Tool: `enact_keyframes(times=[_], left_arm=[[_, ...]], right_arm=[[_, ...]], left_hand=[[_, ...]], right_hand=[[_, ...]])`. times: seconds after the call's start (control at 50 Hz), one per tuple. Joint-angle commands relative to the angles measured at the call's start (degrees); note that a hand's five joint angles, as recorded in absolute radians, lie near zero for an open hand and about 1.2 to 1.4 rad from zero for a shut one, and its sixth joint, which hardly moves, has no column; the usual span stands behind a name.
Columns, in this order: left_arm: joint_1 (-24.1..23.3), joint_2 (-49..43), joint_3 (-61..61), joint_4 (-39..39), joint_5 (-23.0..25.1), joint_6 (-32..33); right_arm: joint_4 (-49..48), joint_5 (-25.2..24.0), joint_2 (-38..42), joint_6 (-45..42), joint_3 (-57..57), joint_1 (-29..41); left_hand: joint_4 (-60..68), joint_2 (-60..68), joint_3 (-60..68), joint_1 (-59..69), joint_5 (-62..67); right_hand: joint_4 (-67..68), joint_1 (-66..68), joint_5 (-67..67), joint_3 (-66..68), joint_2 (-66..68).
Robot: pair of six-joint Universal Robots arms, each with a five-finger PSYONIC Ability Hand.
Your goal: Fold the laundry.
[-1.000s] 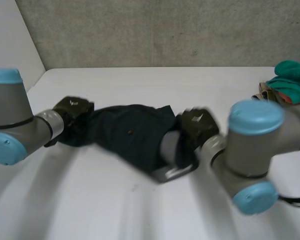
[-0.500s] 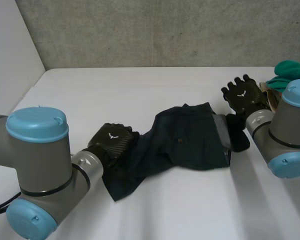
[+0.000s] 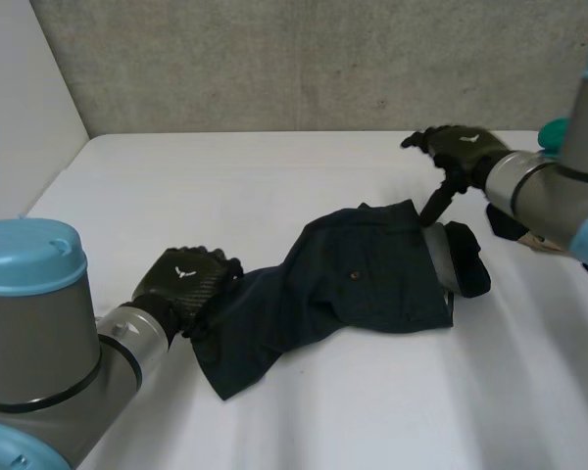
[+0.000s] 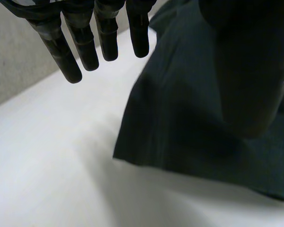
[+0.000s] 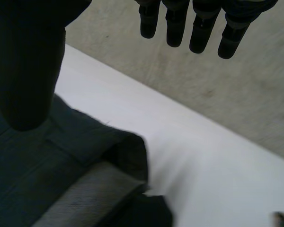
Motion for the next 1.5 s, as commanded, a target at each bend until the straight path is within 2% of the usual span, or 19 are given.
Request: enact_keyframes(times=[0.02,0.08,0.16,0.18,0.22,0.24,0.3,0.5,0.64,0.72,0.8,1.02,1.12,1.14,1.2,1.22,1.28,1.36,1.5], left_arm=[[2.4,-7.4,2.6,-0.1,0.5,-1.7],[2.5,-9.1,4.0,-0.1,0.4,-1.7],[2.5,-11.9,6.1,-0.1,0.4,-1.8],[2.5,-11.9,6.8,-0.1,0.5,-1.8],[2.5,-11.9,7.6,-0.1,0.6,-1.8],[2.4,-11.6,8.9,-0.1,0.4,-1.8],[2.3,-10.2,11.1,-0.1,0.4,-1.8],[3.2,8.1,19.5,-0.6,0.2,-0.9],[6.8,18.3,25.2,-1.0,0.7,-1.0],[7.1,19.3,27.2,-2.4,1.8,-1.0],[6.9,18.2,28.0,-2.9,3.5,-1.1],[7.2,-0.6,30.8,-0.6,3.6,-0.8],[7.2,-9.9,40.5,7.3,3.6,2.4],[7.2,-11.5,43.8,11.3,3.6,3.8],[7.2,-13.0,47.9,19.1,3.7,5.0],[7.2,-13.2,49.5,25.1,3.7,5.2],[7.6,-12.7,51.1,36.6,2.7,4.6],[8.0,-12.6,50.7,42.7,1.5,4.5],[8.4,-12.2,44.0,36.7,1.1,4.3]], right_arm=[[0.9,0.2,10.9,1.6,-8.0,2.9],[0.9,0.8,13.3,1.5,-9.6,3.8],[0.9,1.9,15.9,1.2,-11.9,5.7],[0.9,2.1,16.2,1.0,-12.2,5.9],[0.8,2.2,16.3,0.8,-12.6,6.1],[0.6,2.3,15.7,0.7,-12.7,6.1],[0.4,2.9,14.0,-0.6,-12.6,6.1],[-1.2,4.3,-11.7,-15.6,-4.1,6.1],[0.8,3.3,-23.8,-18.4,-2.6,4.8],[3.3,2.9,-27.7,-18.5,-2.6,3.1],[5.3,2.3,-27.2,-18.5,-2.2,3.0],[3.0,2.3,-14.8,-17.2,-1.3,3.6],[-10.8,5.1,-10.4,-13.0,-3.2,4.0],[-17.6,7.1,-9.9,-11.1,-3.5,4.1],[-30.0,10.0,-9.6,-8.4,-3.5,4.1],[-37.7,11.1,-9.6,-7.5,-3.1,4.1],[-49.4,12.1,-10.1,-6.4,-2.1,4.3],[-52.8,11.6,-10.8,-6.3,-1.8,5.2],[-47.9,10.7,-11.1,-6.3,2.3,6.0]], left_hand=[[5.5,5.3,5.2,4.9,6.1],[12.1,11.9,11.7,11.4,12.6],[35.7,35.5,35.4,35.1,36.3],[51.3,51.1,50.9,50.6,51.9],[61.8,61.6,61.5,61.2,62.4],[61.8,61.7,61.5,61.2,62.4],[61.8,61.7,61.5,61.2,62.4],[61.8,61.7,61.5,61.2,62.4],[61.8,61.7,61.5,61.2,62.4],[61.8,61.7,61.5,61.2,62.4],[61.8,61.7,61.5,61.2,62.4],[61.8,61.7,61.5,61.2,62.4],[61.8,61.7,61.5,61.2,62.4],[61.8,61.7,61.5,61.2,62.4],[61.8,61.7,61.5,61.2,62.4],[61.8,61.7,61.5,61.2,62.4],[61.8,61.7,61.5,61.2,62.4],[61.8,61.7,61.5,61.2,62.4],[61.8,61.7,61.5,61.2,62.4]], right_hand=[[8.2,9.4,7.8,8.2,9.4],[10.4,11.6,10.0,10.4,11.6],[22.6,23.8,22.2,22.6,23.8],[36.2,37.3,35.7,36.1,37.3],[59.7,60.9,59.3,59.7,60.9],[65.6,66.8,65.2,65.6,66.8],[65.7,66.8,65.2,65.7,66.8],[65.7,66.8,65.2,65.7,66.8],[65.7,66.8,65.2,65.7,66.8],[65.7,66.8,65.2,65.7,66.8],[65.7,66.8,65.2,65.7,66.8],[65.7,66.8,65.2,65.7,66.8],[65.7,66.8,65.2,65.7,66.8],[65.7,66.8,65.2,65.7,66.8],[65.7,66.8,65.2,65.7,66.8],[65.7,66.8,65.2,65.7,66.8],[65.7,66.8,65.2,65.7,66.8],[65.7,66.8,65.2,65.7,66.8],[65.7,66.8,65.2,65.7,66.8]])
